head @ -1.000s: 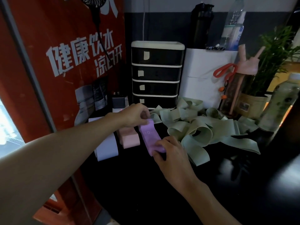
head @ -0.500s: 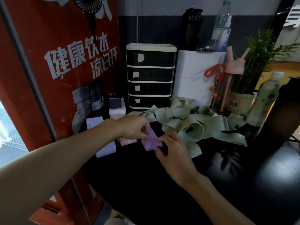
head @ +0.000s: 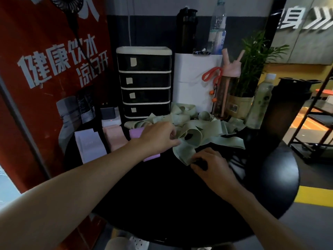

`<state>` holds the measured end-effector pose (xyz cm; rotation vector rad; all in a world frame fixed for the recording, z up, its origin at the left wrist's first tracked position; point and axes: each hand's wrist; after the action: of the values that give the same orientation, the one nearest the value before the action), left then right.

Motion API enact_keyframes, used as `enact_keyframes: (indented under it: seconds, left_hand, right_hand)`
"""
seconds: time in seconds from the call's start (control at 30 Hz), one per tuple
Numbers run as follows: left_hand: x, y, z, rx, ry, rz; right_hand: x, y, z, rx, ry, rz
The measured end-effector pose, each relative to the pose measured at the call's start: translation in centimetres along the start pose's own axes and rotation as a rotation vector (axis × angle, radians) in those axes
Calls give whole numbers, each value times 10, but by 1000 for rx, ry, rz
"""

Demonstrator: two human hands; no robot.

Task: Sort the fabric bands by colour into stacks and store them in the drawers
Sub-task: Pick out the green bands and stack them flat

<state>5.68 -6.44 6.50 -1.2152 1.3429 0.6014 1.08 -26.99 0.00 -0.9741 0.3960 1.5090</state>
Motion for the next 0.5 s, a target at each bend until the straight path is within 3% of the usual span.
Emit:
enact_keyframes:
  seconds: [0.3,0.4,0.5]
  left_hand:
    - [14,-12,-17,-111,52,-99]
    - [3,-9,-21,-62,163,-175]
    - [-17,-3,-32,18,238,-235]
  right_hand:
    - [1,-4,-5,22,-109,-37]
    - [-7,-6,-2,95,-325,-152]
    - [-23,-9,3,100,-376,-290]
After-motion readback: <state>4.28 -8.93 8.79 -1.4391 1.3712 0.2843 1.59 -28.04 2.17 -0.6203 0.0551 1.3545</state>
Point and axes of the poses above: each hand's wrist, its own y-axis away from the middle knuckle, its own x-axis out of the palm, z = x × y, and after that the axes turned 4 degrees about x, right-handed
